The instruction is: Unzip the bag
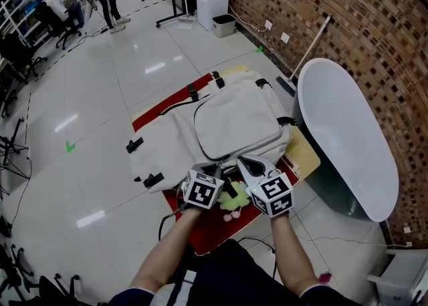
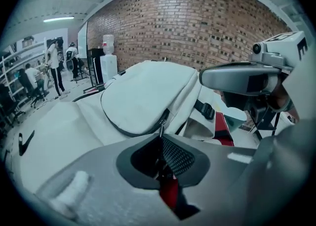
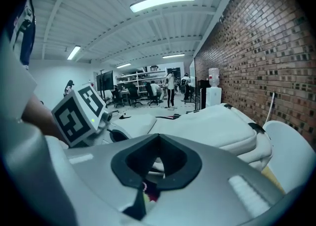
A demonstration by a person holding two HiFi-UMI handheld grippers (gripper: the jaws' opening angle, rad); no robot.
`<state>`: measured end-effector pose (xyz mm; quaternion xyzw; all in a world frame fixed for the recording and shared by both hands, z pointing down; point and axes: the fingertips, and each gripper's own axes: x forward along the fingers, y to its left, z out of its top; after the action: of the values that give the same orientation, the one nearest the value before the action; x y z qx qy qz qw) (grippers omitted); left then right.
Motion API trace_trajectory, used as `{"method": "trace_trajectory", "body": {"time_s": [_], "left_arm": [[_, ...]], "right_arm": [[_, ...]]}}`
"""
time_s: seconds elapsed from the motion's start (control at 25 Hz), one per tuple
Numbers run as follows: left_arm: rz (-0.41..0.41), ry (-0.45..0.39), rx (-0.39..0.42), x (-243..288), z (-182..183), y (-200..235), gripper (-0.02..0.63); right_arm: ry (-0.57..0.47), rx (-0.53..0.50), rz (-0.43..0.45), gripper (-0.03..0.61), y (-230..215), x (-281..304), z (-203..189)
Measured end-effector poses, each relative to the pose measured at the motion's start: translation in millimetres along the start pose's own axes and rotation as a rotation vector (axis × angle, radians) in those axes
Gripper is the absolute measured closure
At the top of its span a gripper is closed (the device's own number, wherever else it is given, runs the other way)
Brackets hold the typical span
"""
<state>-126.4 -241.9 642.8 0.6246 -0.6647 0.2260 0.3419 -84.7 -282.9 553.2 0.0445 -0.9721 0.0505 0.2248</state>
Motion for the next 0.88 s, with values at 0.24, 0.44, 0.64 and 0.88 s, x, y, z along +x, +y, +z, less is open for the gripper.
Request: {"method": "trace_trajectory", "body": {"time_s": [0.24, 0.44, 0.64, 0.88], "left_arm": [[-0.028, 0.024, 0.051, -9, -5, 11, 0.591], [-0.061, 0.033, 0.135, -22, -1, 24, 0.592], [-0.101, 0.053, 0.212, -32, -3, 41, 0.592], [-0.17, 0.063, 0.299, -33, 2, 61, 0.591]], "right_arm": [[0.111, -0.087, -0.026, 0.572, 8, 25, -14], [0.201, -0.097, -0.06, 0.572, 9, 42, -27], [0.302, -0.082, -0.114, 0.572, 11, 52, -44], [0.292, -0.041, -0.214, 0.572, 15, 56, -36]]}}
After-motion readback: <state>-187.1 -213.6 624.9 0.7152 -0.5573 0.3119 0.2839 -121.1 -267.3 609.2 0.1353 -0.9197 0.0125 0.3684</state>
